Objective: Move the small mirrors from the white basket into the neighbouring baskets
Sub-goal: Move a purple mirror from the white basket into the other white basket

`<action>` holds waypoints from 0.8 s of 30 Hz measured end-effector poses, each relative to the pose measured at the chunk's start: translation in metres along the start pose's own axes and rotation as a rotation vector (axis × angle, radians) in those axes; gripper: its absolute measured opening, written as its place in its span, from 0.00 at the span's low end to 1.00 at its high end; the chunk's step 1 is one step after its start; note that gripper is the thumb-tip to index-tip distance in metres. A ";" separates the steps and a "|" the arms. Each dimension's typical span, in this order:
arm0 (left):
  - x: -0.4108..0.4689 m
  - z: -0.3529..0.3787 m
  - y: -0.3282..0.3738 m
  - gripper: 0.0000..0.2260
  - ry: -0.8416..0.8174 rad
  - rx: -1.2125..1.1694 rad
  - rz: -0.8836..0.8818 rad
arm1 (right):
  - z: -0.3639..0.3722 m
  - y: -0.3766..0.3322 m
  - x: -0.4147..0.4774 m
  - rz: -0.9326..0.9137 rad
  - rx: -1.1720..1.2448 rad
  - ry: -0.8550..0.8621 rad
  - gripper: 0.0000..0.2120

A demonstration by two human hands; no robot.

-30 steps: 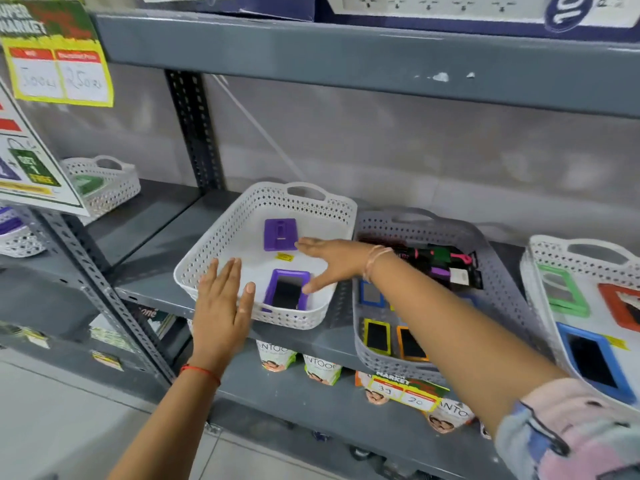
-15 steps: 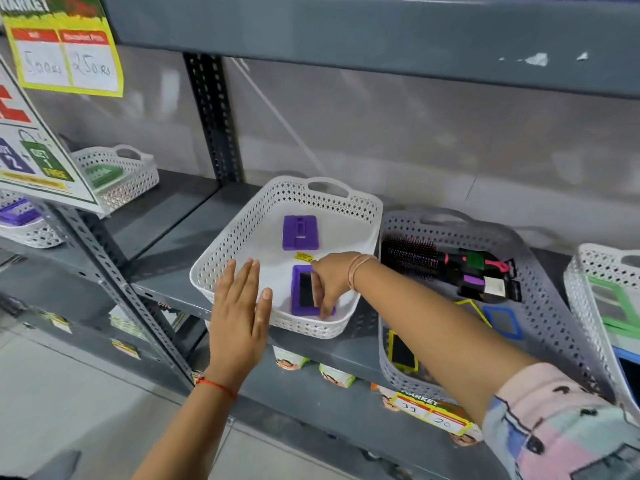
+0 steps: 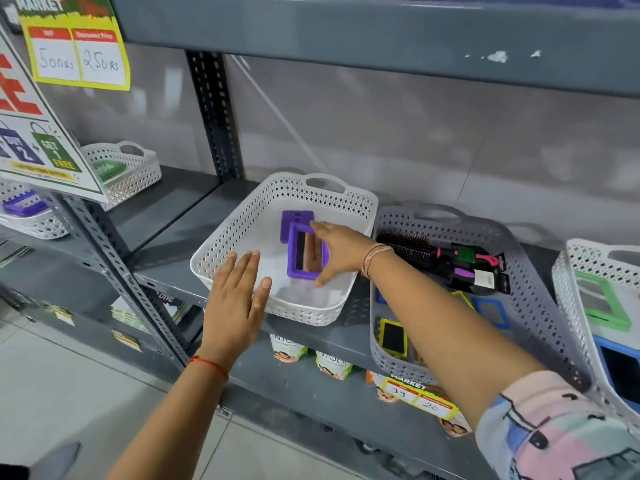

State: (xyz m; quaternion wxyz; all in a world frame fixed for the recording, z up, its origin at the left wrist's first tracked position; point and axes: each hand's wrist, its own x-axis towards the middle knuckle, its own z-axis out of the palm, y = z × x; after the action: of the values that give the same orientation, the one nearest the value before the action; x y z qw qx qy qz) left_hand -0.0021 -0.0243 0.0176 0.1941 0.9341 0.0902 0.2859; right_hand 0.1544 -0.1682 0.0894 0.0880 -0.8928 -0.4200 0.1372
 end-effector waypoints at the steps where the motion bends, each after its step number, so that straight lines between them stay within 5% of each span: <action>1: 0.000 -0.001 0.001 0.34 -0.013 0.000 -0.008 | -0.004 0.001 -0.007 -0.004 0.028 0.050 0.56; 7: -0.008 -0.006 0.038 0.36 -0.008 -0.061 -0.016 | -0.023 0.020 -0.062 0.049 0.183 0.287 0.54; 16: -0.044 0.022 0.161 0.30 -0.073 -0.258 0.238 | -0.022 0.073 -0.163 0.237 0.129 0.312 0.56; 24: -0.064 0.052 0.195 0.35 -0.252 -0.071 0.259 | -0.017 0.111 -0.241 0.363 0.111 0.261 0.56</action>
State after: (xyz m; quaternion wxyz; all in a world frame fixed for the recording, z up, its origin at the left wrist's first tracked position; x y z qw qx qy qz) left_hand -0.0138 -0.2352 0.0270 0.1984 0.9588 -0.0660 0.1922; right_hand 0.0941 -0.4256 0.1162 0.1645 -0.9576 -0.2296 0.0568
